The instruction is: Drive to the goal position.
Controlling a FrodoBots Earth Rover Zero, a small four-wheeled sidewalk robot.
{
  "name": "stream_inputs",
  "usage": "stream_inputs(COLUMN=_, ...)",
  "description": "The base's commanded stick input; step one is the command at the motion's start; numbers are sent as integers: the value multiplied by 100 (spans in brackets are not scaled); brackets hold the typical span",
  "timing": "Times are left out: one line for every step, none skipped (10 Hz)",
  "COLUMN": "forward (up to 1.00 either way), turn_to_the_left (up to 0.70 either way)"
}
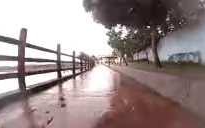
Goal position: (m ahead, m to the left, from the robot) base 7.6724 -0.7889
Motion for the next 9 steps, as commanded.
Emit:
stream_inputs(forward=100, turn_to_the_left=19)
stream_inputs(forward=100, turn_to_the_left=0)
stream_inputs(forward=100, turn_to_the_left=-1)
stream_inputs(forward=100, turn_to_the_left=10)
stream_inputs(forward=100, turn_to_the_left=33)
stream_inputs(forward=100, turn_to_the_left=35)
stream_inputs(forward=100, turn_to_the_left=5)
stream_inputs(forward=100, turn_to_the_left=-1)
stream_inputs(forward=100, turn_to_the_left=-1)
